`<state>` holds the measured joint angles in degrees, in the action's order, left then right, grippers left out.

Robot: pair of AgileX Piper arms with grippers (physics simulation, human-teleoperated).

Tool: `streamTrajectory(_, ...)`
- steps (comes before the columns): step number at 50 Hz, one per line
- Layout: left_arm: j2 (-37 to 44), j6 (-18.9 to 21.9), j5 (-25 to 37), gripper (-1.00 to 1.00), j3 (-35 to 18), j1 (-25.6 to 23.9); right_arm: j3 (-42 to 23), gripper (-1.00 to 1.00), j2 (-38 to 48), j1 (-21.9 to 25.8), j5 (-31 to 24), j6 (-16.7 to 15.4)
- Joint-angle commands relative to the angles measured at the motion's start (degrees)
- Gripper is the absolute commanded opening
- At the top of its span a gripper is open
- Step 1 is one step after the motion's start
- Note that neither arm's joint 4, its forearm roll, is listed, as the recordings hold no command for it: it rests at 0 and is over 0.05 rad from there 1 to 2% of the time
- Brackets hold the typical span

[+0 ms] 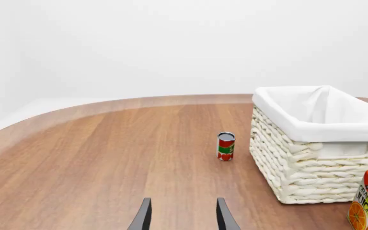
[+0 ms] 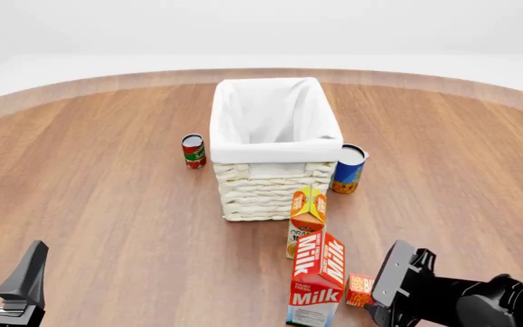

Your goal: Pick up the butter and put it in the basket.

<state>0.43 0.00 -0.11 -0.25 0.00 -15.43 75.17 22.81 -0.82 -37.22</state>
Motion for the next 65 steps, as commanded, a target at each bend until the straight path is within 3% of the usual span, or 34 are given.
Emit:
streamTrajectory(1,0.0,0.0,0.0,1.0,0.0,0.0,-0.15,1.0,2.97,0.17,1.9,-0.26)
streamTrajectory(23,0.0,0.0,0.0,1.0,0.0,0.0,-3.21,1.0,7.37,-0.95,1.73,-2.6)
streamTrajectory(38,0.0,0.0,0.0,1.0,0.0,0.0,-3.26,1.0,7.27,0.62,0.43,-2.18)
streamTrajectory(39,0.0,0.0,0.0,1.0,0.0,0.0,-3.11,-1.0,7.44,0.68,0.63,-2.27)
streamTrajectory(54,0.0,0.0,0.0,1.0,0.0,0.0,-1.95,-1.0,5.11,2.57,-0.28,-1.4)
streamTrajectory(65,0.0,0.0,0.0,1.0,0.0,0.0,-2.08,-1.0,3.73,1.45,-0.31,-2.51)
